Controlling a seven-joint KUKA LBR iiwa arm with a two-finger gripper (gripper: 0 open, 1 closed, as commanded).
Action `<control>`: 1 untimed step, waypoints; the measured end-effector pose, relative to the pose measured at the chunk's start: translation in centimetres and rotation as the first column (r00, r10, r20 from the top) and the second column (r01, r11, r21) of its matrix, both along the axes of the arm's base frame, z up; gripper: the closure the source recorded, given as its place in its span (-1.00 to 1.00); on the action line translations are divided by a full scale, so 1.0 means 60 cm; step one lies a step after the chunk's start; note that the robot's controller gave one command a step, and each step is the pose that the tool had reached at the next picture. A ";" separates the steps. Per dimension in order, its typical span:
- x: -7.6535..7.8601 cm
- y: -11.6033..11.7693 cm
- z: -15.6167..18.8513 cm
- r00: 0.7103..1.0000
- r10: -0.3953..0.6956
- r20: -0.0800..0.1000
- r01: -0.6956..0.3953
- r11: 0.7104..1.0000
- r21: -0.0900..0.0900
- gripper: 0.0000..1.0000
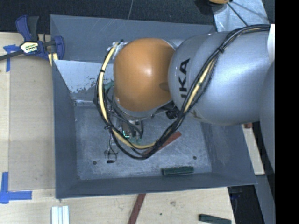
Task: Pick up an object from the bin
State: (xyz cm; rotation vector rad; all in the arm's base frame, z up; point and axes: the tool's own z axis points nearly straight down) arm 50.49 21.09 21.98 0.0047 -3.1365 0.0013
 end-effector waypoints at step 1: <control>0.001 -0.001 0.004 1.000 -0.002 0.003 0.002 1.000 0.001 -1.00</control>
Offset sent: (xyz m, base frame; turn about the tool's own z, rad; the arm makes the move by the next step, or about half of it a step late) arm 0.0015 -0.0040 -0.0450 -0.2173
